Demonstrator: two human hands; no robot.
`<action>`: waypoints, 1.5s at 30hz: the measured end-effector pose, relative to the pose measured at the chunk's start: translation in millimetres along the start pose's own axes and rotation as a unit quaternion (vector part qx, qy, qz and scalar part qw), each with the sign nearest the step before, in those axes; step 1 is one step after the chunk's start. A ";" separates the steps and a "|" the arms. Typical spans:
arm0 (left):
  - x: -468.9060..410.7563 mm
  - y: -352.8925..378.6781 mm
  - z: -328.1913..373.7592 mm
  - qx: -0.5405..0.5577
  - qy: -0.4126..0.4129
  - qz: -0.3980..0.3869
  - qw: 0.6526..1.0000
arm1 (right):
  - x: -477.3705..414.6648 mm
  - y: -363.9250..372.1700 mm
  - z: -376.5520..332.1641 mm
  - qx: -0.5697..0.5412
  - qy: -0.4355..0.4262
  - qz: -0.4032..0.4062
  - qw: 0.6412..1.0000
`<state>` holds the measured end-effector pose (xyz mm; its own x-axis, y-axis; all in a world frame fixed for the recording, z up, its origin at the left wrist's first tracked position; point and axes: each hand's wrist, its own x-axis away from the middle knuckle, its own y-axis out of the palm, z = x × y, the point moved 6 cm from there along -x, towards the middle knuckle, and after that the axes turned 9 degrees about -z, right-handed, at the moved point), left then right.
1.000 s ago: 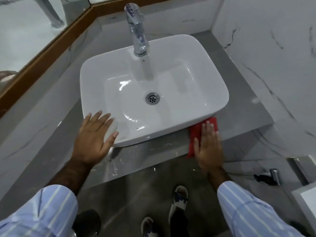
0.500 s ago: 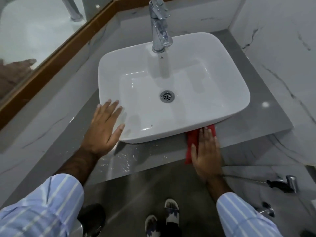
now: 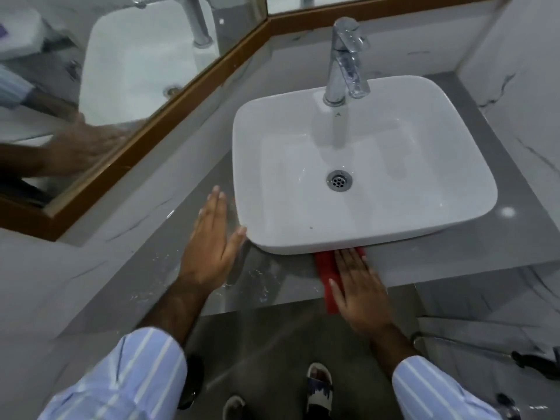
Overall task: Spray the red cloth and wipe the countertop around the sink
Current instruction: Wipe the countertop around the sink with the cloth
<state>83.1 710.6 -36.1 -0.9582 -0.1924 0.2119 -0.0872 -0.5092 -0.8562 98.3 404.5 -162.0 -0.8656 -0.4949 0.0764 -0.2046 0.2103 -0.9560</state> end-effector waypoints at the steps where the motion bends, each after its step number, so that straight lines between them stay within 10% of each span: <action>1: 10.9 -4.7 -15.2 -0.017 -0.012 0.004 1.000 | 0.1 0.6 -3.4 -0.005 0.015 0.007 1.000; 12: 47.2 -82.1 -146.1 -0.330 0.012 -0.005 0.944 | -39.3 39.2 -143.8 0.027 -0.091 -0.107 0.990; 25: 76.5 -111.9 -193.1 -0.401 0.045 -0.018 0.915 | -121.9 52.8 -218.8 0.052 -0.172 -0.144 0.973; 45: 116.2 -122.3 -235.1 -0.581 0.046 0.136 0.801 | -177.4 54.8 -247.3 0.038 -0.013 -0.110 0.993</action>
<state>-81.6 947.8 -17.5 -0.9961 -0.0746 -0.0461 -0.0165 0.6762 -0.7365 127.6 712.3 -157.9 -0.7910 -0.5444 0.2793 -0.3520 0.0316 -0.9355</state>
